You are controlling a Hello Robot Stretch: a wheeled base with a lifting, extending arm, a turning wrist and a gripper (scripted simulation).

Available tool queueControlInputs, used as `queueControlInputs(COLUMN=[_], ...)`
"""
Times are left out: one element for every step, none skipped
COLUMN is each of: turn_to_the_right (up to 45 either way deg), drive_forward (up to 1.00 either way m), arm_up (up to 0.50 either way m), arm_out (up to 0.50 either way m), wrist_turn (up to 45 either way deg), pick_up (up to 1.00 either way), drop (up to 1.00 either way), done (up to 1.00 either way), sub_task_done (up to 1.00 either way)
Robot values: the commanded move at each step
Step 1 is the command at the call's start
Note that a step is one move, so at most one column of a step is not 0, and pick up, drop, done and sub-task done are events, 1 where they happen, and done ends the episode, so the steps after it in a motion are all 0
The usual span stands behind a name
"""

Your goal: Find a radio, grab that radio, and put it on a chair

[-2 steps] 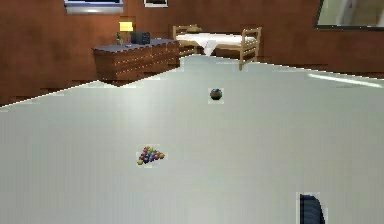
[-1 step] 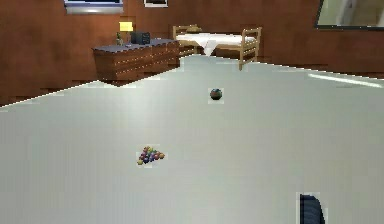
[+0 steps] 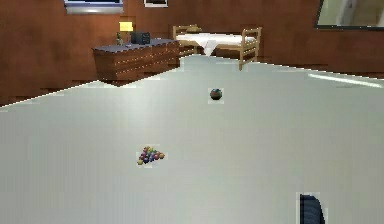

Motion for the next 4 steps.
queueControlInputs(turn_to_the_right=[0.0,-18.0,0.0,0.0], drive_forward=[0.00,0.00,0.00,0.00], arm_up=[0.00,0.00,0.00,0.00], arm_out=[-0.32,0.00,0.22,0.00], wrist_turn=[0.0,0.0,0.0,45.0], pick_up=[0.00,0.00,0.00,0.00], drop=[0.00,0.00,0.00,0.00], done=[0.00,0.00,0.00,0.00], sub_task_done=[0.00,0.00,0.00,0.00])
